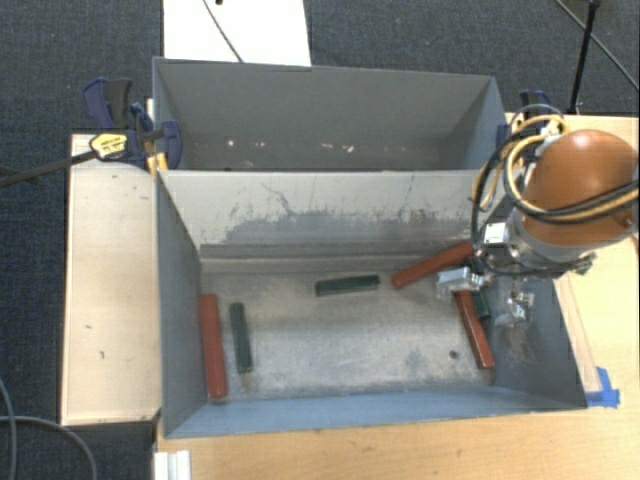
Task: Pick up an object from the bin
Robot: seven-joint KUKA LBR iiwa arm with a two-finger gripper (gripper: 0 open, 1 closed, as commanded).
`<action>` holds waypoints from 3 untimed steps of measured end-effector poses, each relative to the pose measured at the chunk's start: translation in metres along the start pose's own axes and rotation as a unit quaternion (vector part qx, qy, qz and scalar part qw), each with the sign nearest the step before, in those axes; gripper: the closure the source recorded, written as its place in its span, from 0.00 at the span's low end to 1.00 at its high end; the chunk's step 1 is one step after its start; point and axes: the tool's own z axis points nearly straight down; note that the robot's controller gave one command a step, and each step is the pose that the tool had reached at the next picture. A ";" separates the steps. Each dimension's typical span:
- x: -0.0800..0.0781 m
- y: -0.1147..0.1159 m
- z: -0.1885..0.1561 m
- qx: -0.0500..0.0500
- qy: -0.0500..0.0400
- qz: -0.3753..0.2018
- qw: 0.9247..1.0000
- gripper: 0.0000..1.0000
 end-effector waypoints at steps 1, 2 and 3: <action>0.016 0.000 0.036 -0.004 -0.005 -0.185 0.983 0.00; 0.011 0.001 0.035 -0.004 -0.002 -0.186 0.983 0.00; 0.009 0.001 0.034 -0.004 -0.004 -0.184 0.983 1.00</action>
Offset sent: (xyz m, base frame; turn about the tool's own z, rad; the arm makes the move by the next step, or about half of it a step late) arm -0.0076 -0.0224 -0.0369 -0.3713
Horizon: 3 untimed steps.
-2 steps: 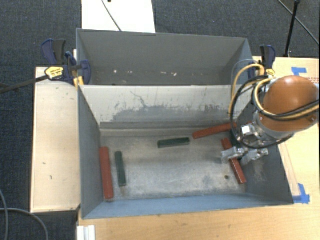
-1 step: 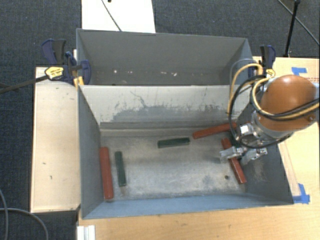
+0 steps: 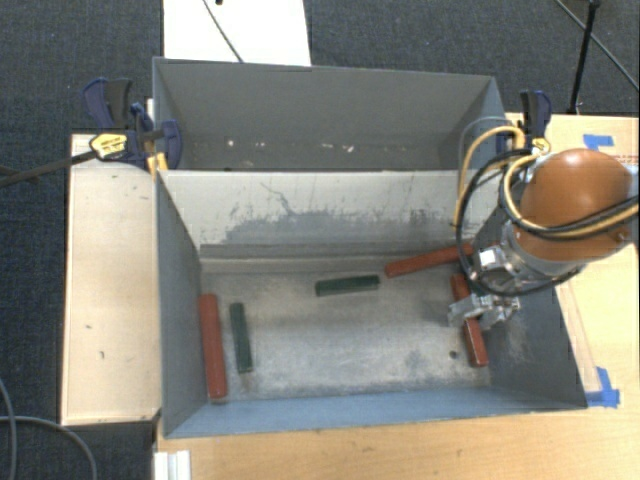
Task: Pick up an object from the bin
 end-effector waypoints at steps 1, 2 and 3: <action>-0.001 -0.001 -0.025 0.001 0.005 -0.001 1.000 1.00; -0.002 -0.002 -0.068 0.003 0.006 0.001 1.000 1.00; -0.003 -0.003 -0.096 0.003 0.005 0.004 1.000 1.00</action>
Offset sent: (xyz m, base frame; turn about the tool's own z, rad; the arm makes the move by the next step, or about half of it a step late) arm 0.0000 0.0000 0.0239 0.0000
